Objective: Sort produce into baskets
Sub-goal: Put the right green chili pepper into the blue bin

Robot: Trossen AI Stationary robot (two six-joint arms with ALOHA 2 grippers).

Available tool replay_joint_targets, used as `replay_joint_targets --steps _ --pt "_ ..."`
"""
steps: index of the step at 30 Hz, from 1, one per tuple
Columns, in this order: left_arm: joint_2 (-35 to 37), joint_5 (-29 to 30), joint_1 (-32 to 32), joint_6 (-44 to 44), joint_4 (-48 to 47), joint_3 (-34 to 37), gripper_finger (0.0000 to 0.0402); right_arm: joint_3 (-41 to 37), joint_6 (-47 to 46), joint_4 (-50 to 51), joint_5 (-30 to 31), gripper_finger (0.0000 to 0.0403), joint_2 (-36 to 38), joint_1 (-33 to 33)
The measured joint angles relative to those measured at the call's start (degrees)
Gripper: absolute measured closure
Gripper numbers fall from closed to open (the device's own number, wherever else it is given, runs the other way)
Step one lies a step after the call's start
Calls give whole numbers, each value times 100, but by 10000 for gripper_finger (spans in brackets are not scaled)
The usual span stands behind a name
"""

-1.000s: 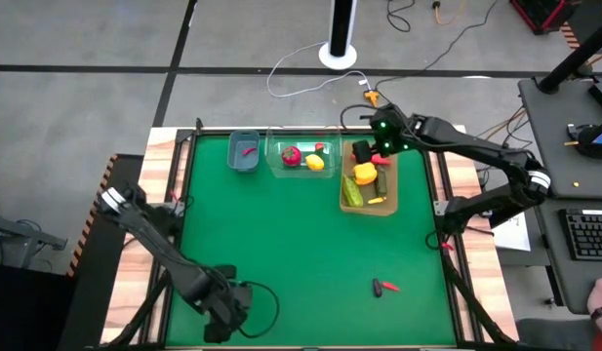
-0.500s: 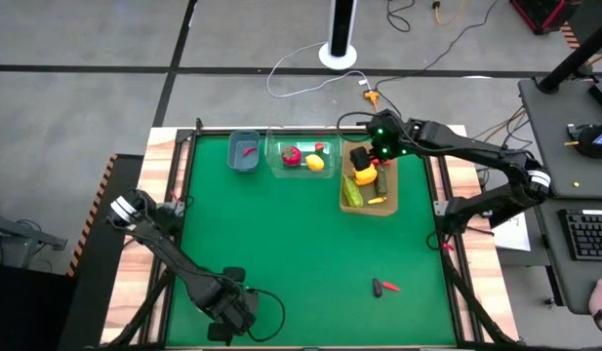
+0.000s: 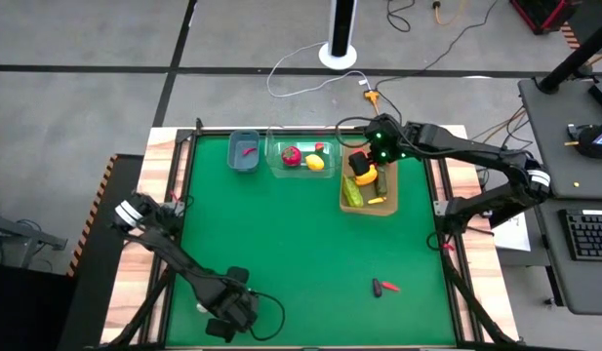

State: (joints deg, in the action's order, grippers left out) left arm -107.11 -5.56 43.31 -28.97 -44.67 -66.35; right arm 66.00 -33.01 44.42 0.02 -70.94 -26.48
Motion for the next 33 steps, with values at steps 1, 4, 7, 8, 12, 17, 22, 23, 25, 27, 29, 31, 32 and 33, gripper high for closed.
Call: replay_joint_targets --steps 1,4,7,8,12,17,22,23,25,27,29,31,32,33 --pt "-24 -10 -2 2 17 -3 292 0 2 -1 2 34 0 0" --pt "-24 -33 -21 2 10 -13 326 0 4 -6 10 34 0 -2" --pt "9 -32 -59 3 -30 -28 373 0 2 -17 10 34 0 -2" --pt "26 -23 -80 1 -47 -33 386 0 0 -14 10 34 0 0" --pt "155 28 -222 -19 -284 -120 385 0 -12 -17 11 34 0 -2" --pt "598 392 -540 133 -898 -345 396 0 -35 -21 12 34 0 -2" --pt "1366 901 -1139 153 -1346 -348 396 0 -63 -42 10 34 0 -2" --pt "1530 1041 -1319 189 -1435 -341 396 0 -64 -52 12 34 0 -2" --pt "1828 1262 -1787 211 -1547 -339 397 0 -68 -66 10 34 0 -2" --pt "2102 1395 -2367 269 -1600 -339 397 0 -76 -104 10 34 0 -2" --pt "2371 1474 -3038 404 -1630 -337 397 0 -83 -146 8 34 0 -2" --pt "2629 1571 -3750 529 -1643 -334 397 0 -94 -157 5 34 0 -2" --pt "2749 1597 -4137 615 -1644 -334 397 0 -106 -157 1 34 0 -2" --pt "2859 1613 -4537 716 -1641 -334 397 0 -107 -154 1 34 0 -2"
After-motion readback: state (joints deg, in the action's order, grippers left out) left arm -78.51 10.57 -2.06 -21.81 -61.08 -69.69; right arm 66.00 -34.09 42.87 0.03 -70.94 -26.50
